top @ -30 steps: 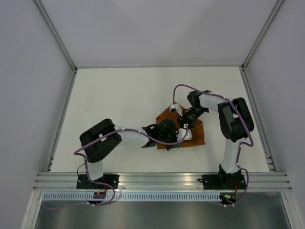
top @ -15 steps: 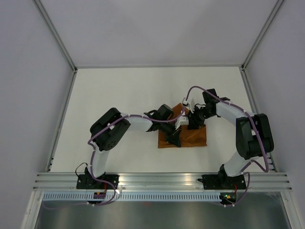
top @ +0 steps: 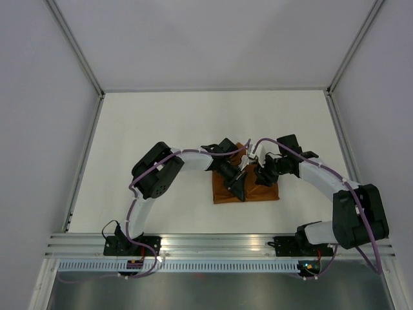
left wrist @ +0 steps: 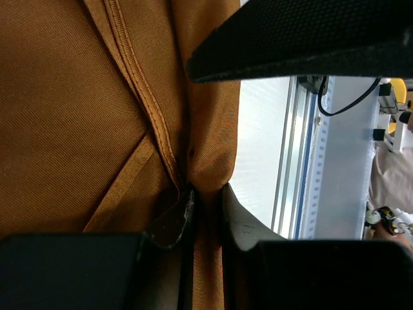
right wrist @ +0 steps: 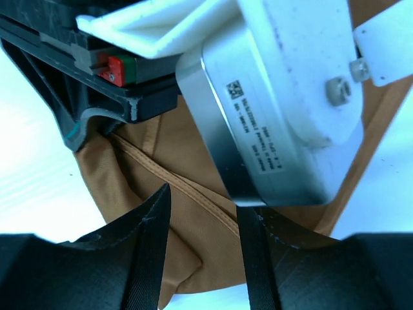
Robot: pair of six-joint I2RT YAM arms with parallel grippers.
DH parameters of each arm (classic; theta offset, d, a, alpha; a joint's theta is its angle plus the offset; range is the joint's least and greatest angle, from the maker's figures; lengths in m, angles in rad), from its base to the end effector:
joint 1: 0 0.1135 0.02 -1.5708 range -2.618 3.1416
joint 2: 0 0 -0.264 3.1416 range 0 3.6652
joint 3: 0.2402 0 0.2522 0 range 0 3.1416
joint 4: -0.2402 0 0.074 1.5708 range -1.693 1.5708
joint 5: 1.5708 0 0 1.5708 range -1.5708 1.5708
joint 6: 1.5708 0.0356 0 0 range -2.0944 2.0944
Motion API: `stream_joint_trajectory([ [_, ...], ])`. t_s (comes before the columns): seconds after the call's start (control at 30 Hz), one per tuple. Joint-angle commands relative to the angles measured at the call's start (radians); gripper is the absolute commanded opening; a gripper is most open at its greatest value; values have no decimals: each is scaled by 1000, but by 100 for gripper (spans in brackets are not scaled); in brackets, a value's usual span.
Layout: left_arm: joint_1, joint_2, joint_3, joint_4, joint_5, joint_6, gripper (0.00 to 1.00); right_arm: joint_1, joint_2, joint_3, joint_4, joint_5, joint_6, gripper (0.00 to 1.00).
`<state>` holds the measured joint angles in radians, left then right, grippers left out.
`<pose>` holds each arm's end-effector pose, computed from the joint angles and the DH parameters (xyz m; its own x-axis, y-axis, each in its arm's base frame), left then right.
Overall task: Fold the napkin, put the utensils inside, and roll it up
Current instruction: Roll the napkin with the utensil
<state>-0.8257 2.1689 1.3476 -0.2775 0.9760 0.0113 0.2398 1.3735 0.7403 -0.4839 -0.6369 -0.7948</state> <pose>0.2646 -0.3303 0.1096 -0.5963 0.6558 -0.4630 0.6740 0.0957 -0.7325 0.2341 0.0790 0.1836 -0.2946 -0.6627 -0.6885 -0.9342 0.3513 0.0616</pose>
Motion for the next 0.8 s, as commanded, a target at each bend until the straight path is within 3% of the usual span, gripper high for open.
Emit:
stream_joint_trajectory([
  [0.0,8,63,30,-106,-128,-45,2,-4,-22,-1,87,42,2,51],
  [0.13,11,86,59,-137,-134,-50,2,1,-57,-13,13,-29,-78,53],
  [0.43,30,112,64,-140,-112,-48,2,194,-152,-122,5,43,-152,56],
  [0.77,34,123,58,-138,-96,-42,2,279,-179,-179,60,92,-142,57],
])
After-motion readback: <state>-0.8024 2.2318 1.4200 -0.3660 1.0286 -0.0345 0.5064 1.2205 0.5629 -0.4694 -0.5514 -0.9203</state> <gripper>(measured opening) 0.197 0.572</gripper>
